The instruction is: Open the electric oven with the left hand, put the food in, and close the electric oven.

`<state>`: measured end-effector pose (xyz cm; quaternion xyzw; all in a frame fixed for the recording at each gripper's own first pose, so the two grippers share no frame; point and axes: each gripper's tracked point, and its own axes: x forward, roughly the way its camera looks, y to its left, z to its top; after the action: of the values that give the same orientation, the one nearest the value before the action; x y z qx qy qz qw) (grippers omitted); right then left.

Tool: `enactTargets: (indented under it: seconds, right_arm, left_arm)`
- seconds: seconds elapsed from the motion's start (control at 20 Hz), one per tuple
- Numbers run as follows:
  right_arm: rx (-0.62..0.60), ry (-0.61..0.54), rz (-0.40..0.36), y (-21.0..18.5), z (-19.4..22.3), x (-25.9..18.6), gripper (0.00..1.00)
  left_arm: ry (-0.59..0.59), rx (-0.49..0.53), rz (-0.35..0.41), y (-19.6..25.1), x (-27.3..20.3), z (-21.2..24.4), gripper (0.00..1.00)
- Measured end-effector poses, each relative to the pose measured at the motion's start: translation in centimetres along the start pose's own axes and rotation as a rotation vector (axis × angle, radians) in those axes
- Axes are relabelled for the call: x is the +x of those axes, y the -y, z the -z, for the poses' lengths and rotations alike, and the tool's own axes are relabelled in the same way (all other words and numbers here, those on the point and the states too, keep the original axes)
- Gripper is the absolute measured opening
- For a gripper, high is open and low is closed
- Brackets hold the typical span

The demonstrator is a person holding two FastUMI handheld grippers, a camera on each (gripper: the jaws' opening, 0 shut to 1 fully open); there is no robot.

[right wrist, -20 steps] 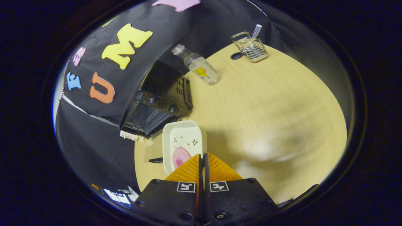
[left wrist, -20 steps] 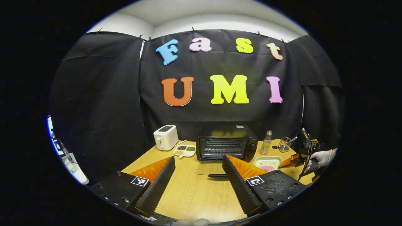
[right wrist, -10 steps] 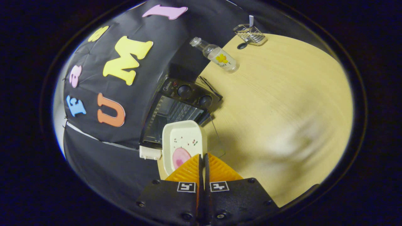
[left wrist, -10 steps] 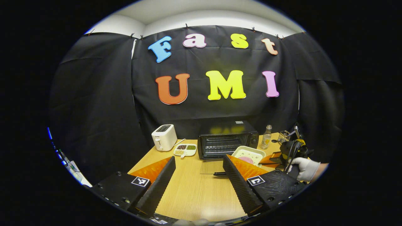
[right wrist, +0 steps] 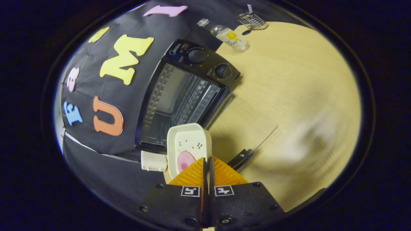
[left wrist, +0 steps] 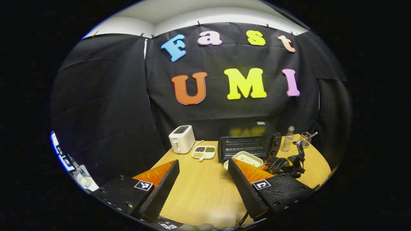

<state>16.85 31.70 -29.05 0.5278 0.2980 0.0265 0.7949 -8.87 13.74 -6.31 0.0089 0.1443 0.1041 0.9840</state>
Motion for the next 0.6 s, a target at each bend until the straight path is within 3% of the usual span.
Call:
enactTargets:
  seconds: [0.2, 0.6]
  right_arm:
    - [0.051, 0.015, -0.005, -1.6, -2.0, 3.0, 0.04]
    - [0.017, 0.083, -0.033, -3.7, -9.1, 8.0, 0.0]
  left_arm:
    - [-0.028, -0.007, -0.03, -0.4, 0.8, 0.3, 0.97]
    - [-0.063, -0.044, -0.124, -1.4, 2.6, 0.6, 0.97]
